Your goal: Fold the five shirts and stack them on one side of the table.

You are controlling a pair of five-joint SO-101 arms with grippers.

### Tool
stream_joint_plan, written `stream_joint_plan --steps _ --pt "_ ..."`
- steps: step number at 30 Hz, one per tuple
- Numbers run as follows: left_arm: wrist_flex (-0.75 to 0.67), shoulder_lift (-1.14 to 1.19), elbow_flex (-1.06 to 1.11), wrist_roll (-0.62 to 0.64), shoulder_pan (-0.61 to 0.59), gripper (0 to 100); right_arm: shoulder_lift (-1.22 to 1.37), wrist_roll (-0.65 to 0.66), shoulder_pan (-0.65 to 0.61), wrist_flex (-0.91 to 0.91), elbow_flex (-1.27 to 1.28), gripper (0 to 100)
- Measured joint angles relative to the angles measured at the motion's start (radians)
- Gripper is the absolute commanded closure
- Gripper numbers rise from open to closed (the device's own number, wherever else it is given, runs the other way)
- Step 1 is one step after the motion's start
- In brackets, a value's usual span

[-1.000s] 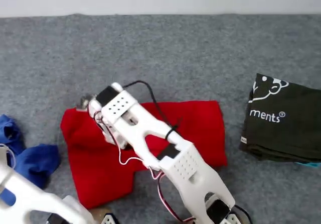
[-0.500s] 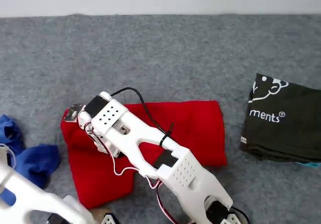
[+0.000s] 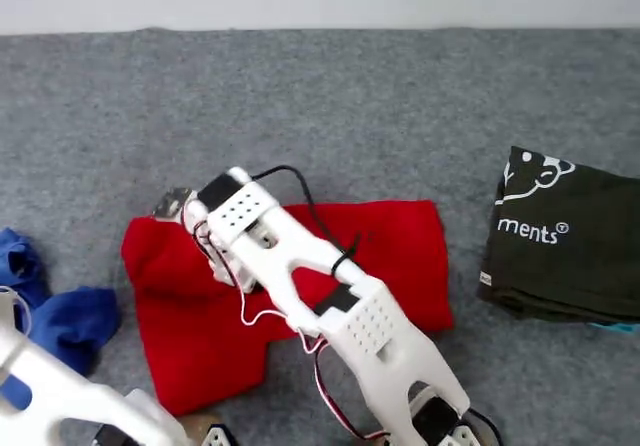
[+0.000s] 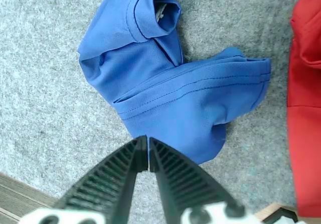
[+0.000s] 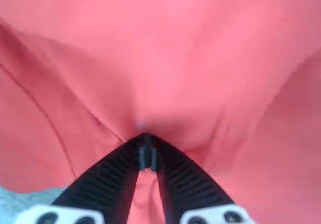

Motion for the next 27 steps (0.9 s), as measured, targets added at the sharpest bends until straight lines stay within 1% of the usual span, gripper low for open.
stream_joint_plan --steps 4,7,23,27 --pt "0.0 0.0 0.0 0.0 0.0 99 0.006 0.0 -0.061 0.083 0.005 98.9" --pt "0.0 0.0 0.0 0.0 0.0 99 0.008 0.002 -0.1 0.094 0.005 98.9" --pt "0.0 0.0 0.0 0.0 0.0 99 -0.201 0.002 -0.124 0.089 0.008 98.8" --pt "0.0 0.0 0.0 0.0 0.0 99 -0.239 0.002 -0.164 0.095 0.031 98.8"
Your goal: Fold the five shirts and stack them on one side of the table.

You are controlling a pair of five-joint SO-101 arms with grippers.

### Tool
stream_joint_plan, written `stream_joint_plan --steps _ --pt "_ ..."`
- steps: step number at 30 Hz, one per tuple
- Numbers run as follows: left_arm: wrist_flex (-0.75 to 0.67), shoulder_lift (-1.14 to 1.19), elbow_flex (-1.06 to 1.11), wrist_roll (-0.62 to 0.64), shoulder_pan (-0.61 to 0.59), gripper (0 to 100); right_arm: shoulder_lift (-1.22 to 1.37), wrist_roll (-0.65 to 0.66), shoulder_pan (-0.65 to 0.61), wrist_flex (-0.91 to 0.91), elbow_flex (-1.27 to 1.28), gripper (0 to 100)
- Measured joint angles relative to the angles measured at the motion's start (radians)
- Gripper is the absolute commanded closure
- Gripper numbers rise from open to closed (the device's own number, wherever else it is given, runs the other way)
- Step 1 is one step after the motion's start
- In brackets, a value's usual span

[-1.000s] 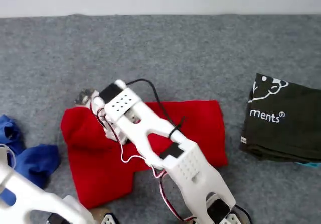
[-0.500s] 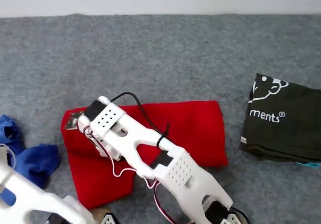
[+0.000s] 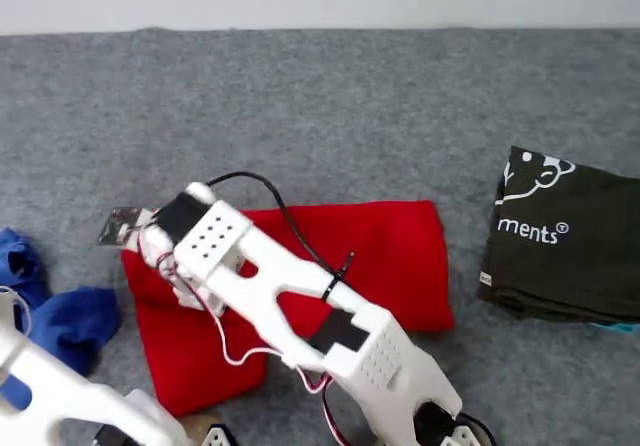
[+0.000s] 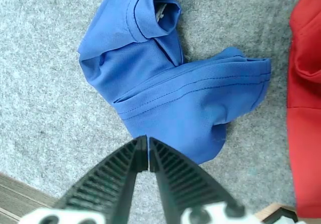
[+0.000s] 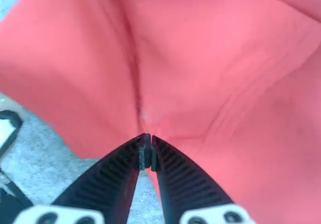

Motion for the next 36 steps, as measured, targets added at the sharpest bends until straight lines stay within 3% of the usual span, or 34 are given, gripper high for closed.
stream_joint_plan --steps 9,16,36 --pt "0.0 0.0 0.0 0.0 -0.071 99 -0.172 -0.058 -0.121 -0.009 0.298 97.6" --pt "0.0 0.0 0.0 0.0 -0.072 99 -0.178 -0.063 -0.18 -0.074 0.41 77.2" --pt "0.0 0.0 0.0 0.0 -0.074 98 -0.021 -0.11 -0.315 -0.201 0.417 76.8"
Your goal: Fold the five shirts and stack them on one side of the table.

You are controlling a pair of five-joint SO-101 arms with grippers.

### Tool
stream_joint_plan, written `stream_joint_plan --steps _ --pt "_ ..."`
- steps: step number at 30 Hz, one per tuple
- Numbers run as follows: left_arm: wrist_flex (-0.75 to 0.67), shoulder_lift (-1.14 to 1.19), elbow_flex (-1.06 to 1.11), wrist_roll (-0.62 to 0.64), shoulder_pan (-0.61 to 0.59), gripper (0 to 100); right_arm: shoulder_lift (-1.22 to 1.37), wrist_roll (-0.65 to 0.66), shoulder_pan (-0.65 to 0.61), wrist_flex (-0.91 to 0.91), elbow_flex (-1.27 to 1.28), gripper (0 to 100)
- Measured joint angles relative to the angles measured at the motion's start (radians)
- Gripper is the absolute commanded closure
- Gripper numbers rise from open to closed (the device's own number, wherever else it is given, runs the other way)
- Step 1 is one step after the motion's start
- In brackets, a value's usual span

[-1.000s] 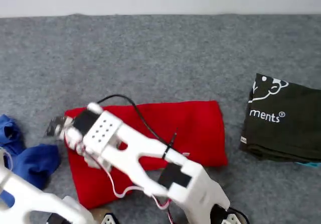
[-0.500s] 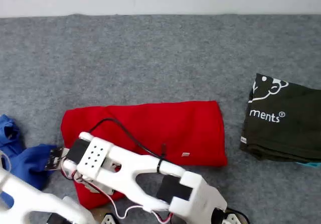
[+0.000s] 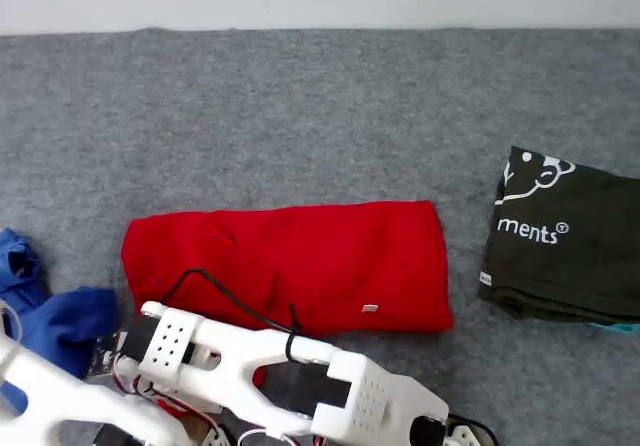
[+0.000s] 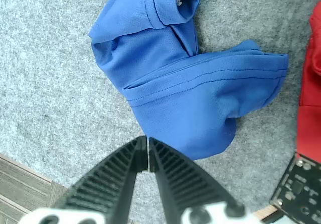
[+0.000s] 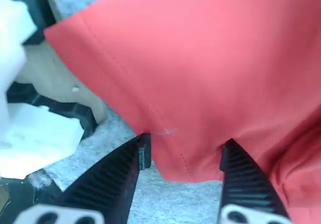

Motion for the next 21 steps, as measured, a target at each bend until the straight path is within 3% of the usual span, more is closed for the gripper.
stream_joint_plan --steps 3,11,15,21 --pt "0.0 0.0 0.0 0.0 0.0 98 0.015 -0.002 0.0 -0.011 -0.002 78.3" --pt "0.0 0.0 0.0 0.0 -0.002 98 0.04 -0.002 0.006 -0.032 -0.02 94.4" --pt "0.0 0.0 0.0 0.0 -0.002 98 0.046 -0.002 0.061 -0.032 -0.044 99.2" --pt "0.0 0.0 0.0 0.0 -0.002 98 0.069 0.002 0.129 -0.032 -0.084 98.9"
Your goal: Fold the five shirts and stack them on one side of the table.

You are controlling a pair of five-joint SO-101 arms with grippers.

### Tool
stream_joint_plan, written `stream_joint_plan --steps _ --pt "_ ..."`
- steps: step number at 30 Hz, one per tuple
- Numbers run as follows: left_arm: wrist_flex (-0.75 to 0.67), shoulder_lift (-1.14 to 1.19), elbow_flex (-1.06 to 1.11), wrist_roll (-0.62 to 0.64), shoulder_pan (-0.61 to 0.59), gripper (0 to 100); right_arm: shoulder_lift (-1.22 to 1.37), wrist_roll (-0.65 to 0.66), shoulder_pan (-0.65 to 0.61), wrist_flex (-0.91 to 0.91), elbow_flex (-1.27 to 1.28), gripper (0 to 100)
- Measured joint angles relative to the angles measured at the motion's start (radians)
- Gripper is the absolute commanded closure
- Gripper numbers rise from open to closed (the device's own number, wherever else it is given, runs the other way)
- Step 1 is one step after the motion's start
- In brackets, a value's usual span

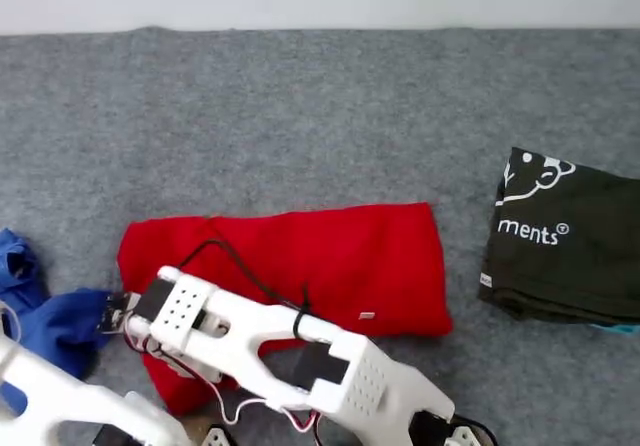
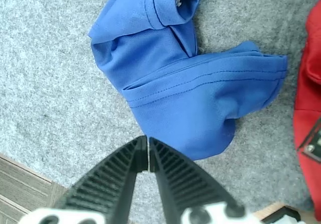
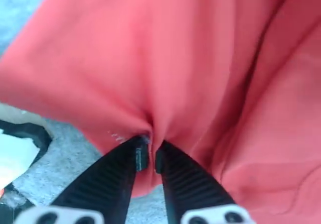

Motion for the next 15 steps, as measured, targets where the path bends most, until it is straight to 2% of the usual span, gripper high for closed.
stream_joint_plan --steps 6,15 --pt "0.0 0.0 0.0 0.0 0.0 98 0.023 0.0 0.032 0.075 -0.098 98.9" --pt "0.0 0.0 0.0 0.0 0.0 98 0.031 0.0 0.161 0.198 -0.402 98.9"
